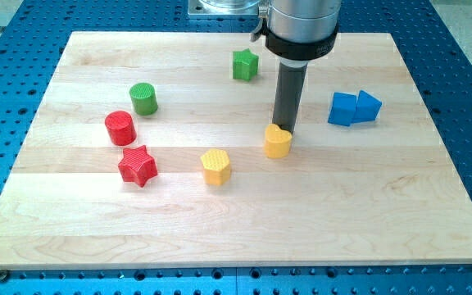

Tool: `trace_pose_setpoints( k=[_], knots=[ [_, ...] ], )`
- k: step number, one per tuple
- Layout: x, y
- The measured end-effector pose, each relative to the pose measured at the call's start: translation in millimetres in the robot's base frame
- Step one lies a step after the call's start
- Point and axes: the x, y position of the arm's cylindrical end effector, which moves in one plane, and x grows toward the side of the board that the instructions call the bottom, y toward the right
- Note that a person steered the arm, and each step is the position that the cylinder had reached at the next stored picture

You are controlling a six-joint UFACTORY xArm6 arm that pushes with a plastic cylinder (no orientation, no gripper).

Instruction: Place red star bottom left of red circle

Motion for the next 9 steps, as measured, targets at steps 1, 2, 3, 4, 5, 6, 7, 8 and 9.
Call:
trace_pose_setpoints(
  k=[1, 2, 3, 4, 5, 6, 7, 8, 9],
  knots=[
    [30, -30],
    [59, -40],
    [60, -13],
    [48, -5],
    [53, 46],
    [97, 82],
    [138, -19],
    [142, -129],
    [106, -216]
  ],
)
